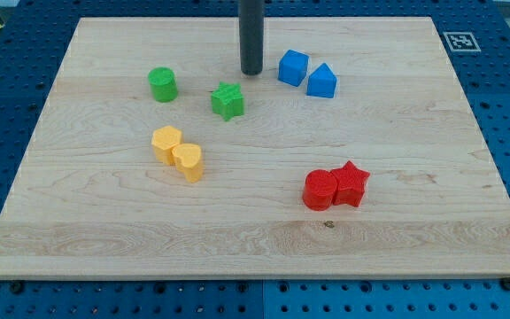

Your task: Push the green circle into the green star

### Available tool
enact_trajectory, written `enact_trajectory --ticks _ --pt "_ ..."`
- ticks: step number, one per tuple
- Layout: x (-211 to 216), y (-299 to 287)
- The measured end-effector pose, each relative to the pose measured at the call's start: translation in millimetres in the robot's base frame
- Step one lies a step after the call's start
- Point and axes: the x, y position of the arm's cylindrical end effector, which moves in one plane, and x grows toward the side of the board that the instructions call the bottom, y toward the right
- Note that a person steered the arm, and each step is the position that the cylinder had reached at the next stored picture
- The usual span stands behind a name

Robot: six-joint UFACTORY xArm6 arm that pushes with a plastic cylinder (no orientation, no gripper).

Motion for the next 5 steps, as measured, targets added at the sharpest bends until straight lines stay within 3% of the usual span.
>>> enact_trajectory --ticks 3,4,5 --pt "13.6 63.7" --pt "13.6 60.6" --pt "13.6 17.9"
